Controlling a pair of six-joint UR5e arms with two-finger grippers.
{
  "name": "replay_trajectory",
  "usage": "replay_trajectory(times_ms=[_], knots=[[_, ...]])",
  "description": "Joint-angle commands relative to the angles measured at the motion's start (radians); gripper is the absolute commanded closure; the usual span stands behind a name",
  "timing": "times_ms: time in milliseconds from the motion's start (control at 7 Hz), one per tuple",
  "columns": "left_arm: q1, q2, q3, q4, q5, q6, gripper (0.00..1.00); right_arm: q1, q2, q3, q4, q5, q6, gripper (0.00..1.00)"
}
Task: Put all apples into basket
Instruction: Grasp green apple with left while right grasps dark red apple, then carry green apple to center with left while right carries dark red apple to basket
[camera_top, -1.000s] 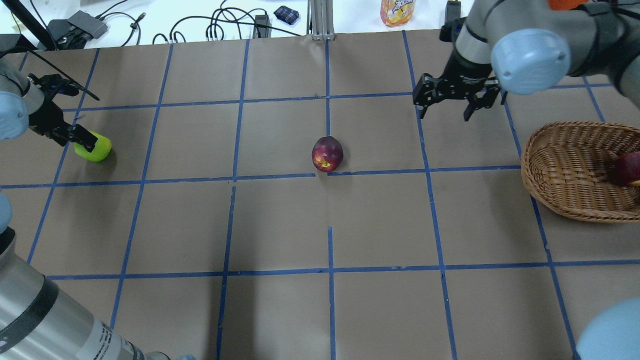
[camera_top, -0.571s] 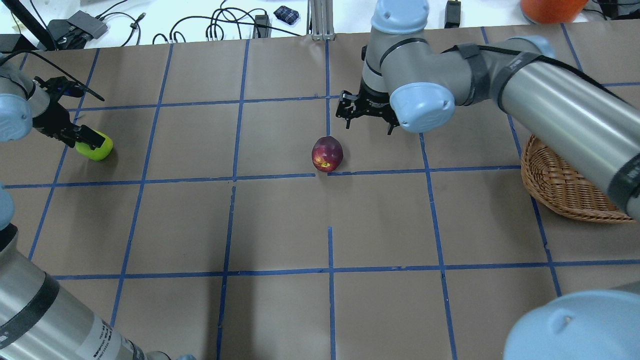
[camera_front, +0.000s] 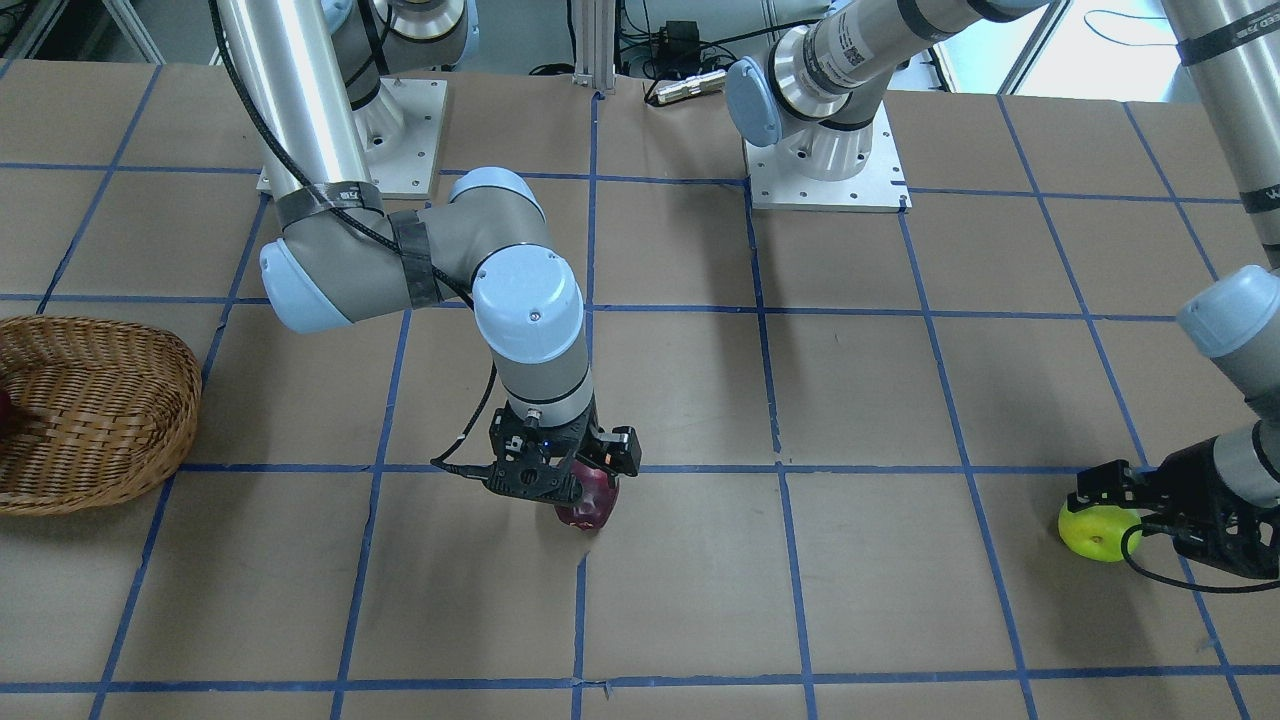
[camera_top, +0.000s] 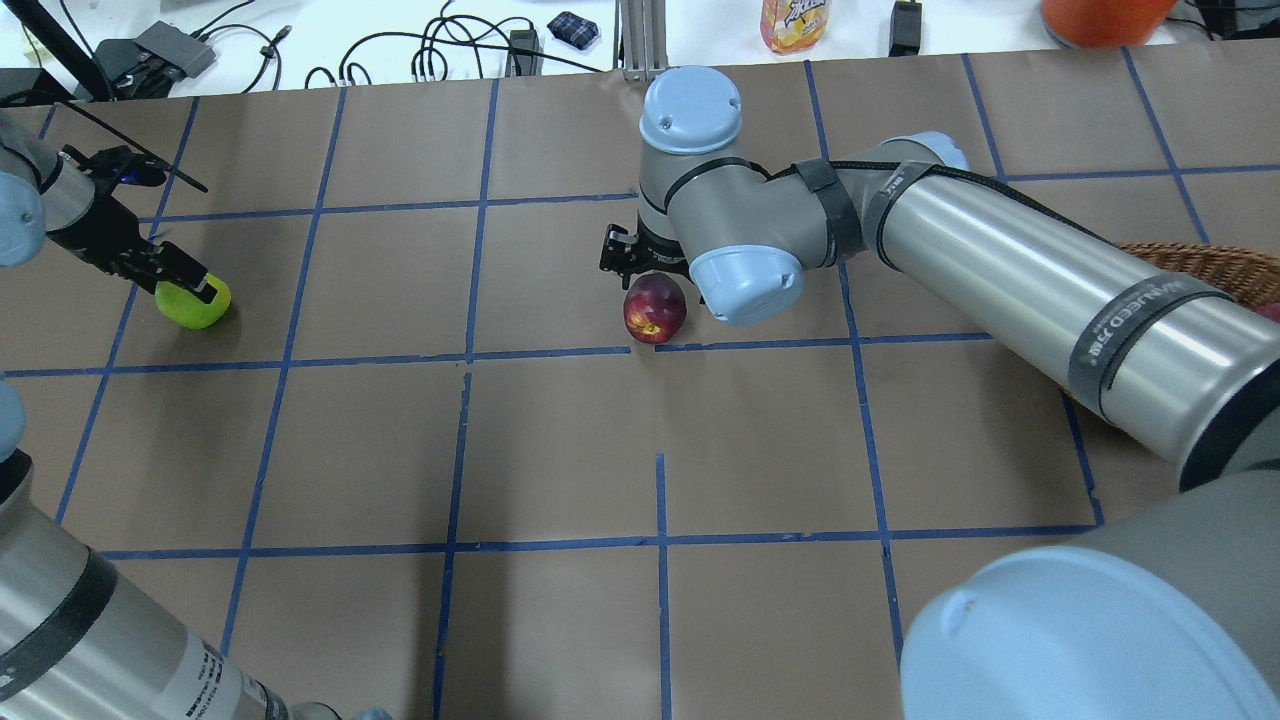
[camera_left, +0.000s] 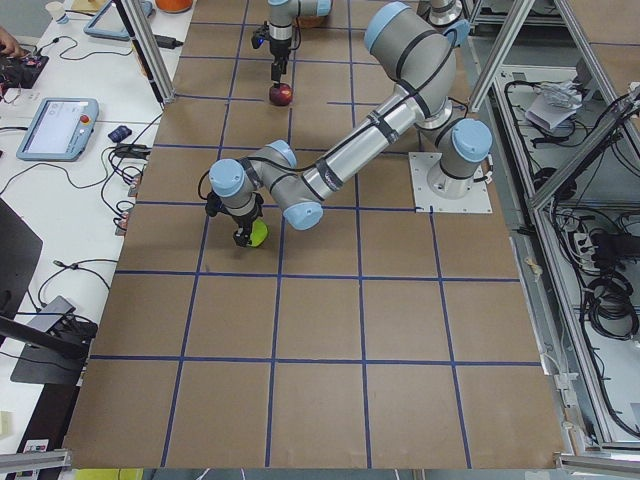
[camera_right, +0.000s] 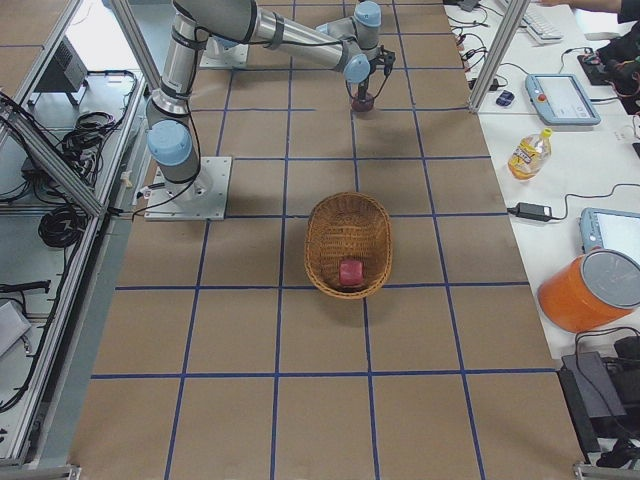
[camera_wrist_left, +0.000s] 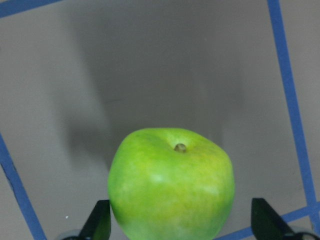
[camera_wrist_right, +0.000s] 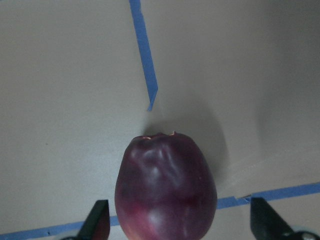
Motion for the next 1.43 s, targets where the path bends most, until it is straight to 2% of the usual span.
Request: replay_trajectory(times_ms=[0, 143, 286, 429, 571, 714, 857, 1000, 1143, 1286], knots=[[0.001, -0.018, -0.003, 0.003, -0.012, -0.005, 0.00, 0.004, 0.056, 0.003, -0.056, -0.012, -0.001, 0.00], [0.001, -0.027, 0.001, 0.006, -0.011, -0.006, 0.00, 0.004, 0.072, 0.003, -0.075, -0.009, -0.006, 0.00], [-0.001, -0.029, -0.005, 0.006, -0.012, -0.006, 0.07, 0.004, 0.077, 0.003, -0.072, -0.006, -0.012, 0.02], [-0.001, -0.028, 0.003, 0.005, -0.012, -0.006, 0.46, 0.004, 0.083, 0.003, -0.073, -0.004, -0.014, 0.13], [-0.002, -0.011, 0.008, -0.004, -0.006, -0.009, 0.71, 0.004, 0.081, 0.001, -0.070, -0.009, -0.017, 0.41], [-0.013, 0.005, 0.018, -0.038, -0.002, -0.011, 0.84, 0.003, 0.071, -0.006, -0.060, -0.012, -0.029, 0.58], [-0.031, 0.038, 0.038, -0.135, 0.001, -0.064, 0.84, -0.012, 0.030, -0.008, -0.044, -0.014, -0.055, 0.62], [-0.084, 0.081, 0.046, -0.206, -0.008, -0.162, 0.84, -0.079, -0.033, -0.002, 0.021, -0.015, -0.116, 0.62], [-0.187, 0.104, 0.022, -0.240, -0.014, -0.232, 0.84, -0.194, -0.087, 0.012, 0.046, 0.006, -0.189, 0.62], [-0.291, 0.130, 0.015, -0.244, -0.056, -0.415, 0.84, -0.285, -0.130, 0.033, 0.077, -0.001, -0.357, 0.62]])
